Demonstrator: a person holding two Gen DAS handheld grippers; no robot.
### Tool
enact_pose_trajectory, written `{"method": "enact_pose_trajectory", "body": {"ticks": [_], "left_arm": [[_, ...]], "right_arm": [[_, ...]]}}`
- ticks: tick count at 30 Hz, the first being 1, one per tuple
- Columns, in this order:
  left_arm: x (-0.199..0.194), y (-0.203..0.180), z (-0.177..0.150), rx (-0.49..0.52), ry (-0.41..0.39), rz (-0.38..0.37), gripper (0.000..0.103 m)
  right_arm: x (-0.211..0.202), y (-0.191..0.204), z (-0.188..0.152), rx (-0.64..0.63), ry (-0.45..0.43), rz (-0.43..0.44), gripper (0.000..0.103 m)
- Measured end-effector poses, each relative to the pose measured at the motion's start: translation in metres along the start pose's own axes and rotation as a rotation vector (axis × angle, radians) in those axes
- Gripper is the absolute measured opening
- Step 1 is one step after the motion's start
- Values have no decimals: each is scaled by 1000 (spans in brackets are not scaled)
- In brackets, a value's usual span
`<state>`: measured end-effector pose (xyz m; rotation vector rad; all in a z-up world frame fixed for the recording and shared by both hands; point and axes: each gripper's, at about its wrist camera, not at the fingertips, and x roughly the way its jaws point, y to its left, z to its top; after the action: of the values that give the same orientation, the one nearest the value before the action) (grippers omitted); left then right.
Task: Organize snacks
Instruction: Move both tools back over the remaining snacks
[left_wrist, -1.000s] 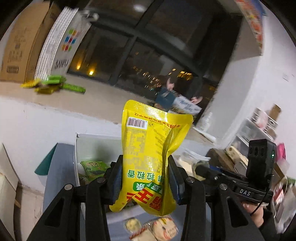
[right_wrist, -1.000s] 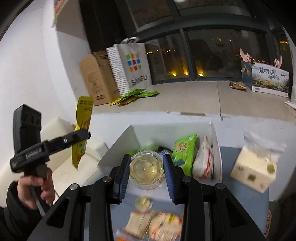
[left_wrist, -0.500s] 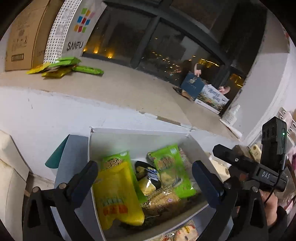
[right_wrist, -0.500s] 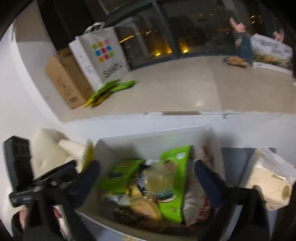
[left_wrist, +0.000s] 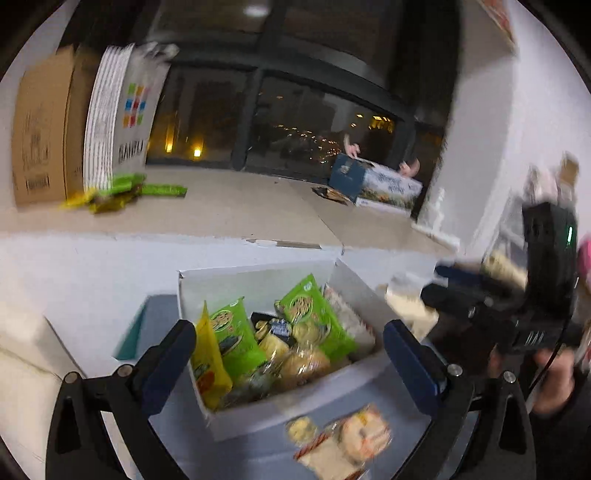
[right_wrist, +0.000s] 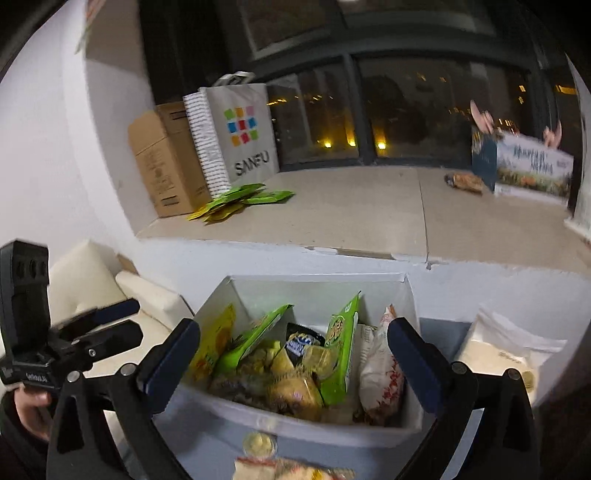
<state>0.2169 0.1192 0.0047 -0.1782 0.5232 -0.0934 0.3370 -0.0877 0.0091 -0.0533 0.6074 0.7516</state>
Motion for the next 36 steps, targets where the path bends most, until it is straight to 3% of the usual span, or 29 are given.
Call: {"method": "enact_pose_trajectory", "body": {"ticks": [4, 8, 13, 18, 23, 26, 30, 36], "left_arm": [[-38, -32, -27, 112, -39, -17, 103], [-62, -52, -54, 154, -28, -36, 103], [-82, -62, -95, 111, 11, -39, 103], [-94, -59, -133, 5, 50, -69, 103], [-102, -56, -154, -29, 62, -53, 103], [-105, -52, -157, -42, 63, -39, 103], [-109, -47, -159, -59, 59, -20, 103], [-110, -44, -161, -58, 66, -9, 103]], "right_arm": [[-39, 19, -15, -108, -16, -37, 103], [-74, 33, -50, -185, -24, -90, 103], [-103, 40, -99, -163, -17, -99, 103], [-121, 43, -154, -88, 2, -101, 103], [-118, 44, -195, -11, 23, -106, 103], [-102, 38, -208, 45, 80, -106, 103], [-74, 25, -215, 122, 160, -116, 103], [-50, 19, -207, 128, 190, -149, 103]]}}
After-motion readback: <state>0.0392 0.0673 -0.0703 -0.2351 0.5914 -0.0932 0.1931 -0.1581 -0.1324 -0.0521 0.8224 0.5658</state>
